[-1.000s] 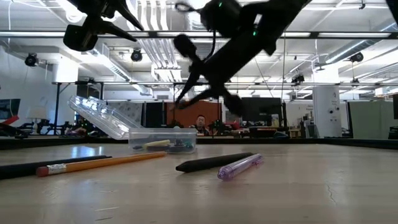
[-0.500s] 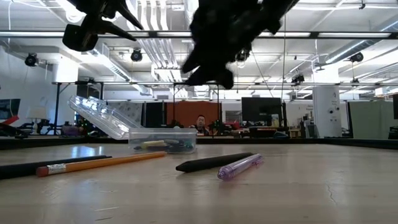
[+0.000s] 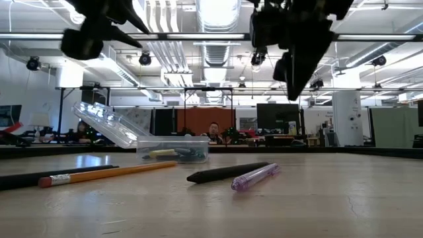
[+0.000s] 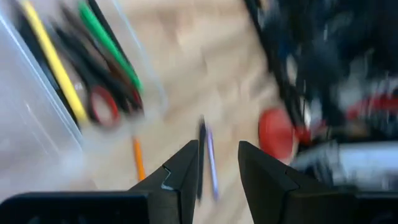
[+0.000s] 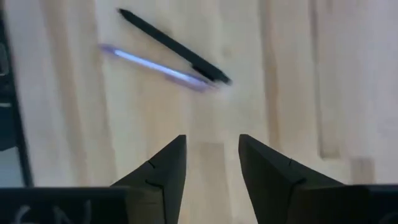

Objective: Pick & place school supplies into a supply box
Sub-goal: Put the black pen into the transparent supply box

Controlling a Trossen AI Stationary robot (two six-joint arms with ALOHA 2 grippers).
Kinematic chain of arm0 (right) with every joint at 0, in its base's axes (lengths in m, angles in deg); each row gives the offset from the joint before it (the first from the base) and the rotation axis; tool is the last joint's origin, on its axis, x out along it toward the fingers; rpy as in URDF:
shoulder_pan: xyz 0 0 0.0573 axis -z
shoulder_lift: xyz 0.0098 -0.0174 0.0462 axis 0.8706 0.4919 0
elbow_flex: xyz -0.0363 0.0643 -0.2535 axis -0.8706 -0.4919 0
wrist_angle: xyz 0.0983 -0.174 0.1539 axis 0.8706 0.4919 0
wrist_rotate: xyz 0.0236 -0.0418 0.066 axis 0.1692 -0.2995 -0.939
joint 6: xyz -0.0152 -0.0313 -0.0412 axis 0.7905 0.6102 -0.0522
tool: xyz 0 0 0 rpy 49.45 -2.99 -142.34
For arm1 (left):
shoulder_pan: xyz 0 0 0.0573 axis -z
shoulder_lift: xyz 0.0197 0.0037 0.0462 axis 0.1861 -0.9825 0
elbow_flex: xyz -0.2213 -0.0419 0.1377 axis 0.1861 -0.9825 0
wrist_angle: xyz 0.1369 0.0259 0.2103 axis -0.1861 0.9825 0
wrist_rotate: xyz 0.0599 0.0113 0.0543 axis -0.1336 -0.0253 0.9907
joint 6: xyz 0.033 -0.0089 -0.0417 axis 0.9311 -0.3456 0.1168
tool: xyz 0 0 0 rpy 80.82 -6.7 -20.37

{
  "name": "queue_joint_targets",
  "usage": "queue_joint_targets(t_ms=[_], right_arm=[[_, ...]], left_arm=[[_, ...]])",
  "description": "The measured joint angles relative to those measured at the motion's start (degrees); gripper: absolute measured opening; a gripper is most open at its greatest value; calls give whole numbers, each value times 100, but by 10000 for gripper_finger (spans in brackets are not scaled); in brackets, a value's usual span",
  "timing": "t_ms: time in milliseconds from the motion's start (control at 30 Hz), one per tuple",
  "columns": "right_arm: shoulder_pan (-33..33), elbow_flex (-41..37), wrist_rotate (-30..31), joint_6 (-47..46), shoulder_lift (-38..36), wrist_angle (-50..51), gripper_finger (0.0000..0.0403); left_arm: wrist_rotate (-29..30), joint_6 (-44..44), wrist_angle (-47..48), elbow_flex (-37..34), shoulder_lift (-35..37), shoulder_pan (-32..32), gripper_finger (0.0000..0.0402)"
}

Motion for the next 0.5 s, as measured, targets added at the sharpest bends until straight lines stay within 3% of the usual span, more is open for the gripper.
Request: queue_joint_targets(t_ms=[167,300,500], right_arm=[[-169,-115,14,-116,58,177,140],[-236,-230,22,-173,48,176,141],[-267,-428,46,-187,50,88,137]], left_arm=[[457,-406,245,439,-961,1209,97],[517,-1508,1712,1250,-2083,1923,97],[-97,-2648,3425,2716,-3946,2455,97]])
